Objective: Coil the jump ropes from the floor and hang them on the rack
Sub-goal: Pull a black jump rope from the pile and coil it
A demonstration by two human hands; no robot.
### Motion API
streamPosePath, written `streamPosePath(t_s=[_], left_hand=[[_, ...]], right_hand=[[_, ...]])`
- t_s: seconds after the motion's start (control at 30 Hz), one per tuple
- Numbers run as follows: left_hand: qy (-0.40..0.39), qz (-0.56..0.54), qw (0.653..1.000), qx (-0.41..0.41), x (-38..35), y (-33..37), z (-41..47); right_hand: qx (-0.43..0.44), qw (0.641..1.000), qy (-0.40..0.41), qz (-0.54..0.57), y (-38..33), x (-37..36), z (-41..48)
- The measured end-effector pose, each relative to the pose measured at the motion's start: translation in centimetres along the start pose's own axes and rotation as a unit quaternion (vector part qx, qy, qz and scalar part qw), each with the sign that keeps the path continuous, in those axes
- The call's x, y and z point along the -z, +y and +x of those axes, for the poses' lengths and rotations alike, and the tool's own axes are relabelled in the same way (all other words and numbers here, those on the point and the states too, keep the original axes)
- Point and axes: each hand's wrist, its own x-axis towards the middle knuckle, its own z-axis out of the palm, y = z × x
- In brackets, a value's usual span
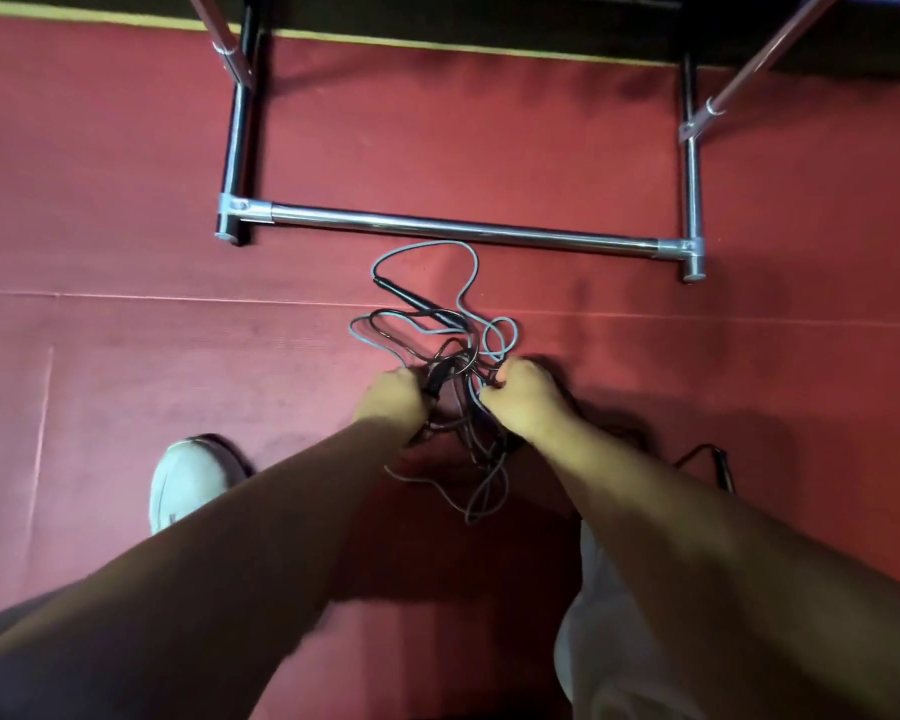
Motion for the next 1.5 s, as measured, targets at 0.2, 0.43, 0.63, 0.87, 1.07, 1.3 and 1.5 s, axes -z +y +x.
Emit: streamPosePath(t_s=[0.2, 0.43, 0.63, 0.87, 1.07, 1.3, 1.5], left_hand=[[-0.025, -0.213, 0.976, -0.046, 7.7, 4.4, -3.3], [-0.038, -0.224, 0.957, -0.181, 17.8, 10.6, -13.2], [0.012, -0.164, 0.954, -0.25, 23.1, 13.5, -23.0], [0.094, -0.112, 0.957, -0.25, 22.1, 9.4, -26.0], [0.059, -0.222, 0.945, -0.234, 22.2, 9.9, -27.5], [0.163, -0.238, 0.91, -0.299, 25.3, 12.6, -29.5], [0.124, -0.149, 0.909, -0.368, 26.1, 13.3, -30.9]], right_hand=[[0.062, 0.996, -0.004, 0.071, -4.1, 5.5, -2.8], [0.17, 0.969, 0.133, 0.122, -8.3, 14.7, -10.6], [0.266, 0.939, 0.184, 0.117, -10.9, 20.3, -19.8], [0.305, 0.886, 0.098, 0.334, -13.3, 25.1, -29.5], [0.312, 0.769, 0.191, 0.525, -14.9, 28.2, -32.5], [0.179, 0.974, 0.094, 0.102, -10.1, 25.1, -29.8], [0.305, 0.939, 0.036, 0.156, -12.3, 23.2, -29.1]])
